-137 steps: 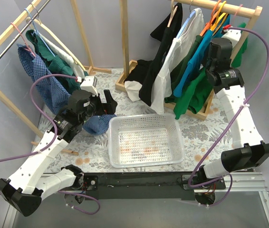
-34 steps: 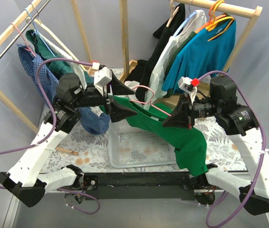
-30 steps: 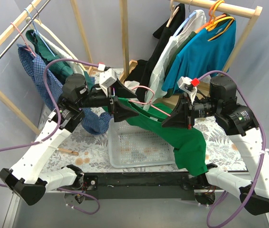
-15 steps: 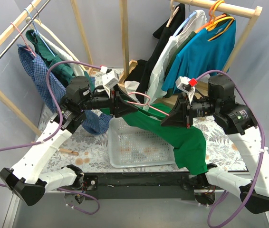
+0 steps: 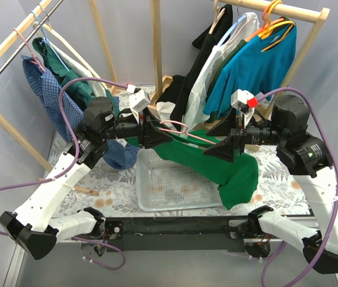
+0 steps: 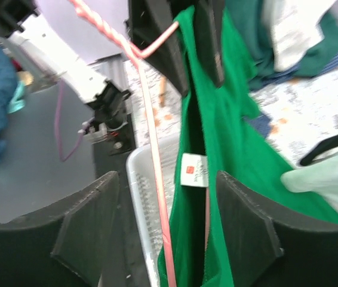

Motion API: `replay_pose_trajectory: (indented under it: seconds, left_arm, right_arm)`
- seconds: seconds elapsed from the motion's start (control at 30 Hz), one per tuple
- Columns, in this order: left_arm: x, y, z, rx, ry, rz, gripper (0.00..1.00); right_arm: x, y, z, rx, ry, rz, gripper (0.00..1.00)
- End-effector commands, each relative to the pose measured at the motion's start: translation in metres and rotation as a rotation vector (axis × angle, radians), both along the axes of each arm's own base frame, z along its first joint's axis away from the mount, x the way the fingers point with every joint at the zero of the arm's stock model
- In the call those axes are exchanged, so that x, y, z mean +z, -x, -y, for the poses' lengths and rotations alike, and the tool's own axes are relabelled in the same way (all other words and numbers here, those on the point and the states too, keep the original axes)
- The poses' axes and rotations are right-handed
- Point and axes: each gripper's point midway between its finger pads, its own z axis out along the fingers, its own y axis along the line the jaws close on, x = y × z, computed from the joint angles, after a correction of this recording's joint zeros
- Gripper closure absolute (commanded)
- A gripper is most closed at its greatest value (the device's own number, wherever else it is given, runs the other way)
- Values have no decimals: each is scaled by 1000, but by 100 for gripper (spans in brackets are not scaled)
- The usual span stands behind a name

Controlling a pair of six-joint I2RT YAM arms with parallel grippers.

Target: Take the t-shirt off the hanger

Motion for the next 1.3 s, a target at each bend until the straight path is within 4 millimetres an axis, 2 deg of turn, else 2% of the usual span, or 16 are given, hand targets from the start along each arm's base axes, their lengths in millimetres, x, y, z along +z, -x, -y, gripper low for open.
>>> replay_pose_trajectory:
  seconds: [0.0,0.2,0.3,0.43,0.53,0.7,0.8,0.83,0.9,0.93,1.03,1.07,1.1,1.13,1.17,1.27]
  left_arm:
    - [18,4,-4,19,35,30,100]
    - [12,1,1,11,15,-39,100]
    - [8,-2,2,14,6,-59,100]
    - [2,-8,3,42,-8,-75,100]
    - [-2,-15,3,71,-20,-85,100]
    - [-7,-21,5,90,-31,-92,100]
    - [-8,-18,5,72,-32,-90,100]
    - [-7,-18,5,71,-31,-88,100]
    - [-8,-17,4,74,-33,-85,100]
    - [-9,-18,3,81,-36,-84,100]
    - [-12,-20,2,96,-43,-83,100]
    - [-12,-23,0,121,-46,-81,96]
    - [-12,-26,-1,141,-47,-77,80]
    - [-10,-28,-4,162,-45,-68,57]
    - [-9,-38,-8,228,-47,-54,39]
    - [1,-54,-24,370,-39,-5,23]
  right_arm:
    - [37,-15,6,-100,-49,182,24]
    - [49,-31,7,-154,-28,261,23]
    - [50,-38,0,-160,-2,263,23]
    - [35,-44,-19,-156,76,252,24]
    - [20,-36,-42,-113,126,246,27]
    - [9,-37,-53,-128,148,243,35]
    - [3,-42,-58,-146,154,240,49]
    - [3,-43,-59,-149,152,240,63]
    - [3,-48,-62,-177,147,239,82]
    - [3,-49,-61,-186,142,240,96]
    - [5,-52,-60,-218,124,241,99]
    - [5,-55,-58,-242,130,242,99]
    - [0,-55,-56,-246,145,236,99]
    - [0,-55,-54,-249,148,244,99]
    - [-1,-54,-51,-255,153,246,99]
    - [-4,-51,-42,-259,178,269,99]
